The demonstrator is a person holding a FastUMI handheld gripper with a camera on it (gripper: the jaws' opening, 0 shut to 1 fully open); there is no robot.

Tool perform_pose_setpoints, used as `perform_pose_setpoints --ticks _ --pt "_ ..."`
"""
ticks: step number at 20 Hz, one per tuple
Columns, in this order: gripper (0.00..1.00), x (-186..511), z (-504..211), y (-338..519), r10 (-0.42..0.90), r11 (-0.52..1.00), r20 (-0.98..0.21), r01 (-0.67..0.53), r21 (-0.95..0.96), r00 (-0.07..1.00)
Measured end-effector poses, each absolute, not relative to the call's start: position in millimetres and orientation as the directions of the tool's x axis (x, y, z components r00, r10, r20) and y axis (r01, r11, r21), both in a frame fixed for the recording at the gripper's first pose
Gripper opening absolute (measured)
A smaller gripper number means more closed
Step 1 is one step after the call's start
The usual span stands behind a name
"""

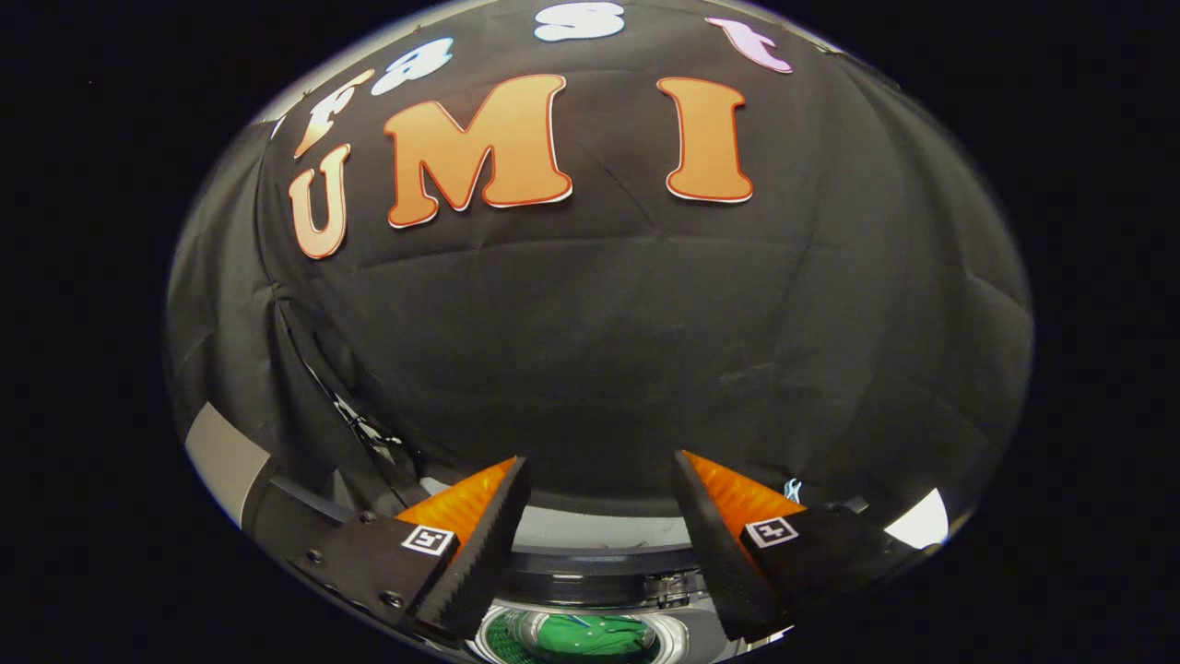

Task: Put the clothes into the washing machine and then close the washing machine lid.

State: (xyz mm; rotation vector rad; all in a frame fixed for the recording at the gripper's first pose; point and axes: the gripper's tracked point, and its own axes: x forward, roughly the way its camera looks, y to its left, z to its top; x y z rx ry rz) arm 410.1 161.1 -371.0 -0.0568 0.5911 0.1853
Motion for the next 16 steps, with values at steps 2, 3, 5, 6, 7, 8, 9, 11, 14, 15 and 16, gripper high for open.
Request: perform_pose_setpoints --ticks 2,3,5,6,7,8,9,11,14,15,16 --pt "0.99 400.4 -367.9 158.2 0.170 0.979 -0.540 -0.203 0.000 0.824" --pt "0.99 393.2 -366.2 156.0 0.175 0.979 -0.528 -0.204 0.003 0.831" --pt "0.99 381.2 -363.7 153.6 0.177 0.979 -0.508 -0.205 0.001 0.843" --pt "0.99 375.1 -363.4 154.1 0.178 0.979 -0.501 -0.206 -0.001 0.847" --pt "0.99 366.3 -361.3 152.5 0.180 0.978 -0.496 -0.207 0.000 0.849" --pt "0.99 358.8 -360.8 151.8 0.181 0.978 -0.495 -0.210 -0.002 0.850" --pt "0.99 349.9 -360.8 149.0 0.184 0.977 -0.497 -0.213 -0.003 0.848" --pt "0.99 333.5 -361.2 145.4 0.186 0.976 -0.507 -0.217 -0.002 0.842" --pt "0.99 310.5 -366.1 141.3 0.186 0.975 -0.533 -0.220 -0.001 0.825" --pt "0.99 302.1 -368.2 140.0 0.189 0.975 -0.541 -0.223 0.003 0.820" --pt "0.99 293.8 -369.5 138.4 0.195 0.974 -0.547 -0.227 0.010 0.814"
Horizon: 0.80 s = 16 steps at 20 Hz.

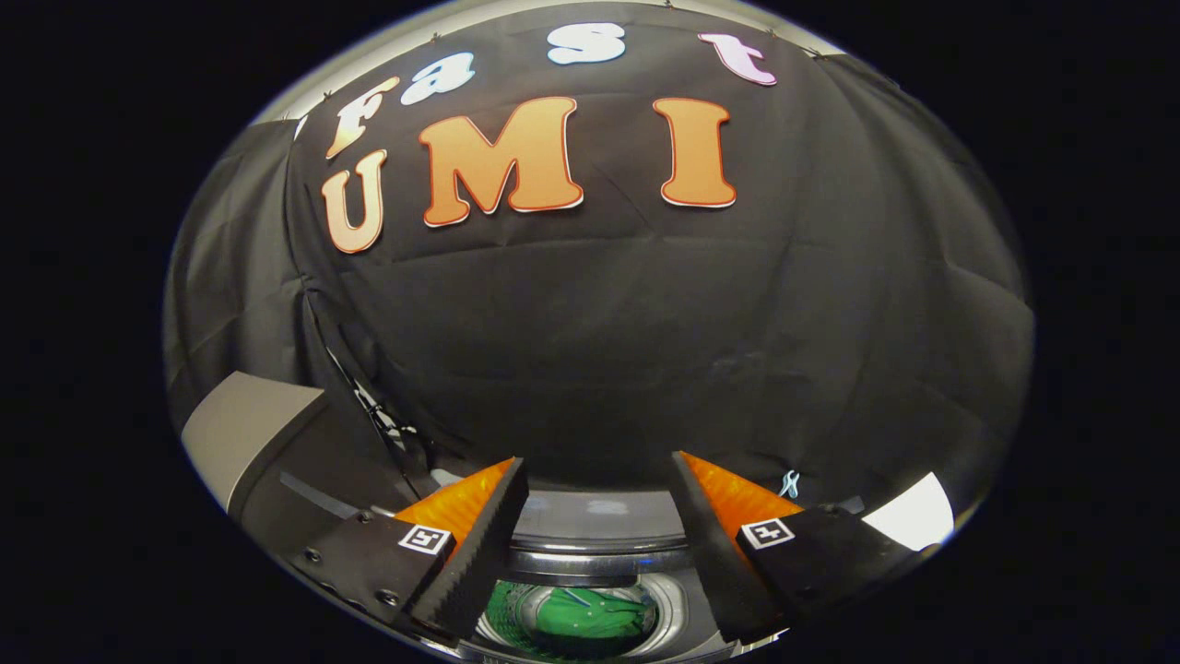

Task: Put the clothes into the washing machine and then close the washing machine lid.

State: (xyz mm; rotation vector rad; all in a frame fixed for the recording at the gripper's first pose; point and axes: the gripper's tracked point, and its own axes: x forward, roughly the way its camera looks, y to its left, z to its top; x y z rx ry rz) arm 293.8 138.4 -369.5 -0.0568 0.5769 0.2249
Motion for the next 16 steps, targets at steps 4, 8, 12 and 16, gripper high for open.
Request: perform_pose_setpoints --ticks 4,8,12,16 --pt "0.99 260.4 -381.6 130.7 0.193 0.972 -0.579 -0.234 0.004 0.792" --pt "0.98 232.5 -385.7 128.5 0.191 0.970 -0.583 -0.242 -0.010 0.790" --pt "0.98 217.8 -376.9 128.4 0.196 0.971 -0.571 -0.240 -0.002 0.798" --pt "0.98 209.7 -350.9 131.6 0.211 0.971 -0.543 -0.238 0.021 0.813"
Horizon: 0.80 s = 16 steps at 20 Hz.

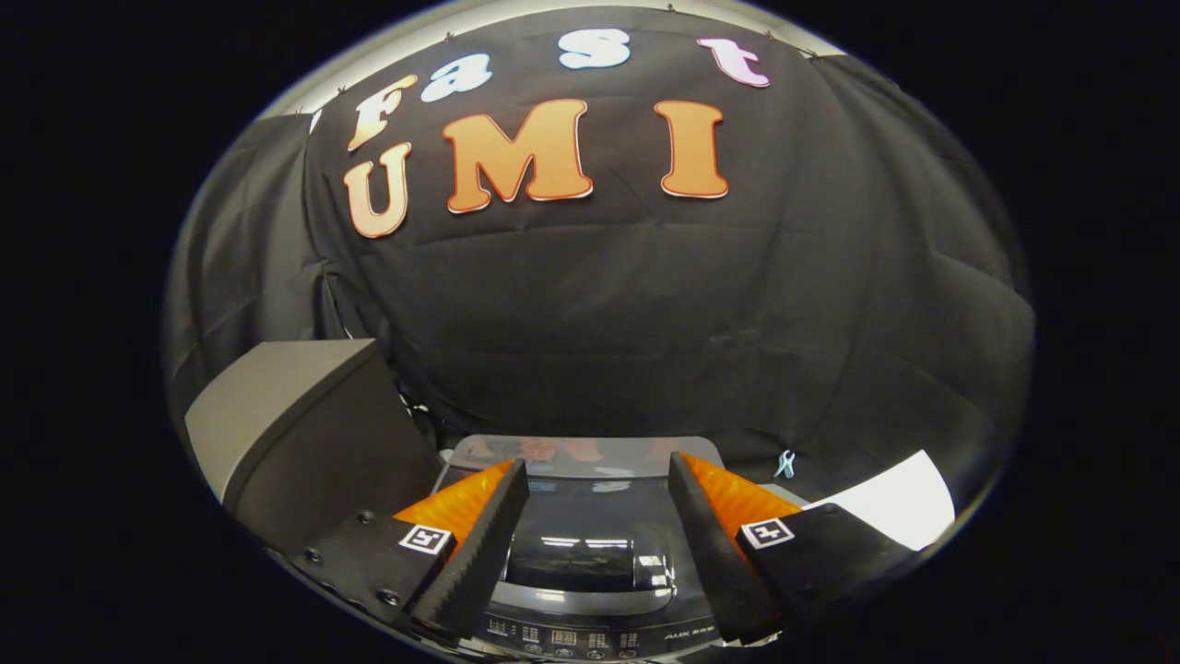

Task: Put the clothes into the washing machine and then close the washing machine lid.

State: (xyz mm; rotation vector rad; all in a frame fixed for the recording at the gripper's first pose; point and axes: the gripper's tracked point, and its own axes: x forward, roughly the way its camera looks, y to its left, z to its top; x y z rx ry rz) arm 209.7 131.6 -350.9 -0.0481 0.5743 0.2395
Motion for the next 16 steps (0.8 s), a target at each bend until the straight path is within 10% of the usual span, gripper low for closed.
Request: perform_pose_setpoints --ticks 16 --pt "0.98 166.5 -144.2 115.8 0.295 0.955 -0.252 -0.291 0.053 0.922"
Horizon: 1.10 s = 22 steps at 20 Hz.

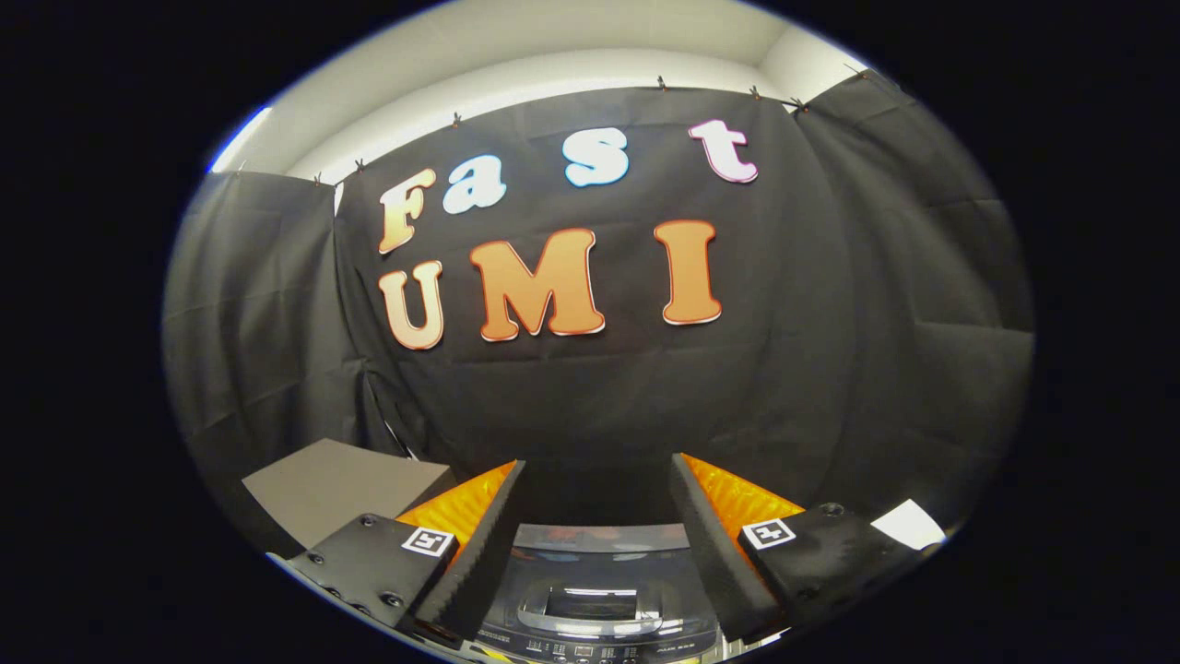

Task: Put the clothes into the washing machine and then close the washing machine lid.

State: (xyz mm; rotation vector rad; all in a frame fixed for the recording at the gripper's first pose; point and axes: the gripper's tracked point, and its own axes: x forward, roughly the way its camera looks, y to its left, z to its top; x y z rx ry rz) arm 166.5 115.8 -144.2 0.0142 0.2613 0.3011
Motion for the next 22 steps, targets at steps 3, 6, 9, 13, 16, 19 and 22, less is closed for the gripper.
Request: perform_pose_setpoints --ticks 3,6,9,13,16,19,22 --pt "0.98 152.7 -114.7 99.3 0.283 0.959 -0.207 -0.283 0.032 0.937" --pt "0.98 137.5 -91.9 83.7 0.278 0.961 -0.183 -0.274 0.050 0.943" --pt "0.98 128.7 -72.9 64.1 0.252 0.968 -0.150 -0.248 0.046 0.956" --pt "0.98 117.1 -61.0 40.3 0.212 0.977 -0.139 -0.215 -0.004 0.967" --pt "0.98 108.8 -50.9 30.4 0.200 0.979 -0.130 -0.203 -0.007 0.971" --pt "0.98 104.0 -45.4 20.8 0.186 0.982 -0.118 -0.187 0.000 0.975" --pt "0.98 102.3 -45.2 13.5 0.177 0.984 -0.114 -0.178 -0.001 0.978"
